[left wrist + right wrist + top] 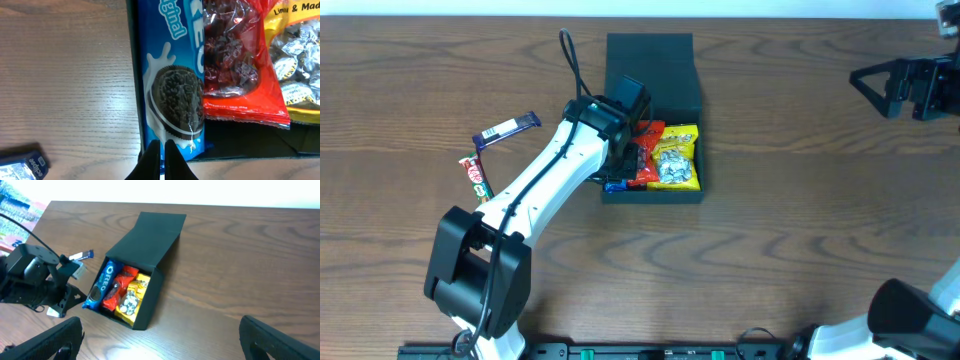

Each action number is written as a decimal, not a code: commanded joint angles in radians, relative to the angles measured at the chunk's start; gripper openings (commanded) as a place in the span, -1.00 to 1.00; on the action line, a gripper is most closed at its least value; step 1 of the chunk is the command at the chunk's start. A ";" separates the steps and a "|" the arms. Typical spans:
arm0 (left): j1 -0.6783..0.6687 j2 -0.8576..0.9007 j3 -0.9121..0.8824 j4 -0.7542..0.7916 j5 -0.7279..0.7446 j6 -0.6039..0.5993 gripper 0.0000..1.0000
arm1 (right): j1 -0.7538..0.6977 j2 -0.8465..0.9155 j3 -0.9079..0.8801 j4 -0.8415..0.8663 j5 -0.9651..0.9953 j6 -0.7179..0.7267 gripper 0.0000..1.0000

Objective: Pack container
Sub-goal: 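Push the Oreo pack down along the box's left wall, release, then retract the left gripper to the small blue bar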

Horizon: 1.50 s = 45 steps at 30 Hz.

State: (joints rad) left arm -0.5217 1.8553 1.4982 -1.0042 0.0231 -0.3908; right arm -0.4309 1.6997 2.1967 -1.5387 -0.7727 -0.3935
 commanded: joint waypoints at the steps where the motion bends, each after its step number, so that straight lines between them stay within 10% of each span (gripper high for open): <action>1: 0.002 0.005 -0.005 0.000 0.008 0.015 -0.88 | -0.006 0.002 -0.002 -0.002 -0.021 0.013 0.99; 26: 0.048 -0.084 -0.018 0.063 -0.032 0.027 -0.88 | -0.006 0.002 -0.002 0.001 -0.021 0.012 0.99; 41: 0.492 -0.175 -0.064 -0.002 -0.161 -0.038 -0.81 | -0.006 0.002 -0.002 0.000 -0.021 0.011 0.99; 45: 0.578 -0.173 -0.089 0.042 -0.135 0.137 -0.69 | -0.006 0.002 -0.002 0.002 -0.021 -0.010 0.99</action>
State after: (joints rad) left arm 0.0269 1.6741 1.4193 -0.9787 -0.1192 -0.3683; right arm -0.4309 1.6997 2.1967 -1.5364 -0.7734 -0.3943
